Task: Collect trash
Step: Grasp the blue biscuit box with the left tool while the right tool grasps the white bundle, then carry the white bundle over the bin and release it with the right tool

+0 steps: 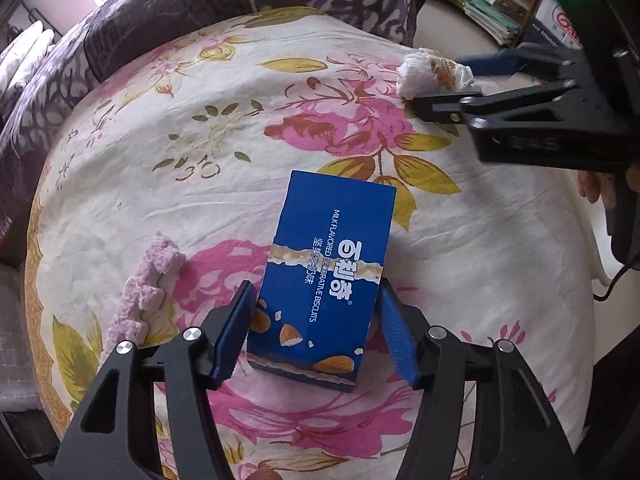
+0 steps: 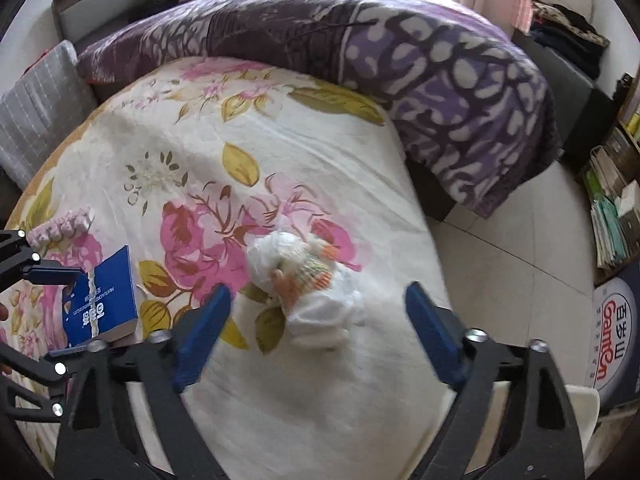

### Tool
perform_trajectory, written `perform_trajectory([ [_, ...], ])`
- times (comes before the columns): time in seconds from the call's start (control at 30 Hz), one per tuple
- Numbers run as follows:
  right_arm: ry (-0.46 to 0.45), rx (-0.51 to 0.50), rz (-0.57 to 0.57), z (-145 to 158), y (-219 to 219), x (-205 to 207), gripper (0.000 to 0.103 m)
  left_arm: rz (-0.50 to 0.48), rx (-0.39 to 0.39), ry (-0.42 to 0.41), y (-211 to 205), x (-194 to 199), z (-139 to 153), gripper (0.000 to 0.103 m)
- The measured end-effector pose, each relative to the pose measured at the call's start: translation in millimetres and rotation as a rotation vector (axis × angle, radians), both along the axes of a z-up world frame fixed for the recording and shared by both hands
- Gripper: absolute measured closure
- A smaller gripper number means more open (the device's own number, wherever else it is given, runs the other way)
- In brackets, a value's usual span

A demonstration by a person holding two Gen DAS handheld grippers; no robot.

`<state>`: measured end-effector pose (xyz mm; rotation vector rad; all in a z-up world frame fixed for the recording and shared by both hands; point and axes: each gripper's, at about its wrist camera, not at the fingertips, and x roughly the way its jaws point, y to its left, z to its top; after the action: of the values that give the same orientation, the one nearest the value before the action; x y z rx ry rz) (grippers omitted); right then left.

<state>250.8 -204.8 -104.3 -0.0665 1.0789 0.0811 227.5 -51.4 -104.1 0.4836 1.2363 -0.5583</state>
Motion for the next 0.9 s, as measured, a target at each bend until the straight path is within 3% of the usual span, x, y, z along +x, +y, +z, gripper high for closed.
perform_trajectory([
  [0.03, 0.006, -0.003, 0.002, -1, 2, 1, 0.071, 0.007, -0.003, 0.002, 1, 0, 0, 0.044],
  [0.1, 0.002, 0.012, -0.017, 1, 4, 0, 0.074, 0.026, -0.006, 0.001, 3, 0, 1, 0.044],
  [0.57, -0.113, 0.045, -0.172, 41, 18, -40, 0.074, 0.282, -0.092, -0.105, 42, 0, 46, 0.045],
  [0.77, -0.163, 0.083, -0.230, 65, 19, -65, 0.074, 0.391, -0.213, -0.135, 50, -6, 72, 0.045],
  [0.9, -0.178, 0.109, -0.264, 75, 19, -83, 0.074, 0.414, -0.310, -0.133, 53, -11, 89, 0.045],
])
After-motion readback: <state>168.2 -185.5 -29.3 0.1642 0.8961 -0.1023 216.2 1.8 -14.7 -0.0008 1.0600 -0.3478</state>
